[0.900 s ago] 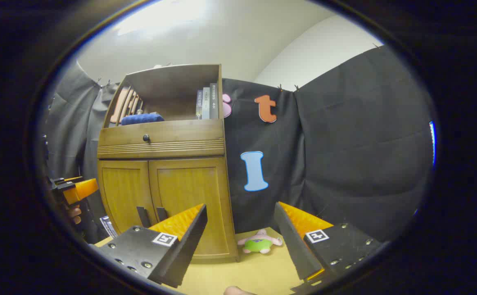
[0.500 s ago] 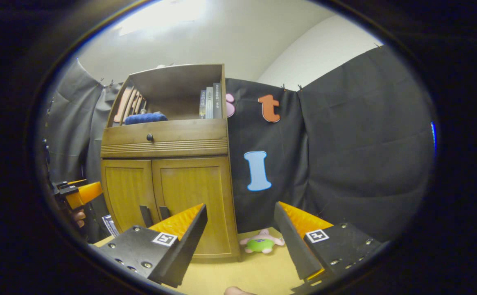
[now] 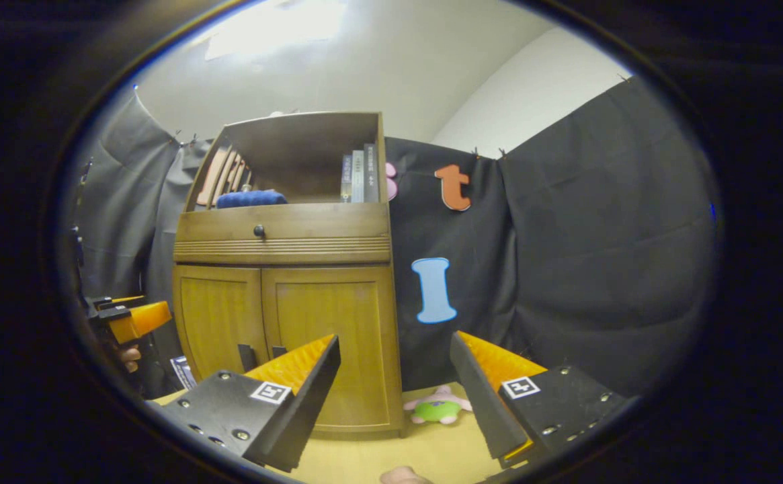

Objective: Open the right door of the double-door shoe cabinet with the right hand, and open the left door with the left hand.

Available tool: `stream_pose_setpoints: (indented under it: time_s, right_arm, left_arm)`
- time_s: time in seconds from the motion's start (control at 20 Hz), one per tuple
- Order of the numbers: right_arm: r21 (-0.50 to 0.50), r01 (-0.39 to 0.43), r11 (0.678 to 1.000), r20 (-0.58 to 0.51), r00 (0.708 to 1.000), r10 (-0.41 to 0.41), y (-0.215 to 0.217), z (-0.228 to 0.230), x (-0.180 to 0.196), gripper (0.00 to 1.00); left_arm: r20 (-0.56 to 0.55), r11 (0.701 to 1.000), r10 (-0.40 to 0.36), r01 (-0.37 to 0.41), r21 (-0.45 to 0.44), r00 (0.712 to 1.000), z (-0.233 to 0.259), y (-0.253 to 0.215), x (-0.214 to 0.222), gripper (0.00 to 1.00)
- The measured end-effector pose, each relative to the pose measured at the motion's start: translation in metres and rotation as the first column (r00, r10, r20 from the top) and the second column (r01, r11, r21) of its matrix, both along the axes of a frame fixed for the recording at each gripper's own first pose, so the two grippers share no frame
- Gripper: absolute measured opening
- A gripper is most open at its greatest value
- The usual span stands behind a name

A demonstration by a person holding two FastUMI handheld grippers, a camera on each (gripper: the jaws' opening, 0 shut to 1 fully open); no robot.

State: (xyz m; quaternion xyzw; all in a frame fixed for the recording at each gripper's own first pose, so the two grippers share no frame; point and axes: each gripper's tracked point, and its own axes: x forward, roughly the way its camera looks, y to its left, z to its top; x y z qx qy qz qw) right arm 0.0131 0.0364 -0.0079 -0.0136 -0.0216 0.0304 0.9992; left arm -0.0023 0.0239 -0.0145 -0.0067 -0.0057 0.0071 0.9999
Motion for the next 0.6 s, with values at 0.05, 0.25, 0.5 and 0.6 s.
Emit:
stream_pose_setpoints:
  time_s: [0.05,0.25,0.5,0.6]
  right_arm:
    - [-0.013,-0.002,1.000,-0.013,1.000,0.002,0.004,-0.007,0.005,0.98]
    - [-0.007,-0.041,0.999,-0.078,0.996,0.040,0.028,-0.038,0.039,0.98]
    - [0.035,-0.110,0.993,-0.146,0.983,0.114,0.073,-0.073,0.095,0.98]
    - [0.050,-0.147,0.988,-0.171,0.973,0.153,0.102,-0.089,0.119,0.98]
  left_arm:
    - [-0.005,1.000,0.006,-0.006,-0.001,1.000,-0.002,0.005,0.001,0.90]
    - [-0.018,0.999,0.039,-0.039,-0.001,0.999,-0.005,0.031,0.003,0.90]
    - [-0.008,0.999,0.021,-0.021,-0.026,1.000,-0.005,0.043,0.002,0.91]
    - [-0.010,0.999,-0.033,0.033,-0.030,0.999,-0.008,0.035,-0.005,0.91]
